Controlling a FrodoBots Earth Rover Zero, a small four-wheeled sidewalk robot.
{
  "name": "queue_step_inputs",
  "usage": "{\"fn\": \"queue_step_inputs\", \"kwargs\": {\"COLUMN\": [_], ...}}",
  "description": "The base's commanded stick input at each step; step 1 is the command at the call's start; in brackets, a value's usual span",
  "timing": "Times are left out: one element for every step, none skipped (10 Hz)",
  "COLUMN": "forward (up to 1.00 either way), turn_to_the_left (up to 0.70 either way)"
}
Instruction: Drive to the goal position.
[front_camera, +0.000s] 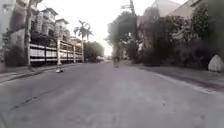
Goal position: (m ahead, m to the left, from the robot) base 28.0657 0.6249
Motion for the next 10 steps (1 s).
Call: {"fn": "queue_step_inputs", "kwargs": {"forward": [0.68,0.68,0.68,0.68,0.68,0.68,0.68,0.68,0.68,0.68], "turn_to_the_left": [0.00,0.00,0.00,0.00,0.00,0.00,0.00,0.00,0.00,0.00]}}
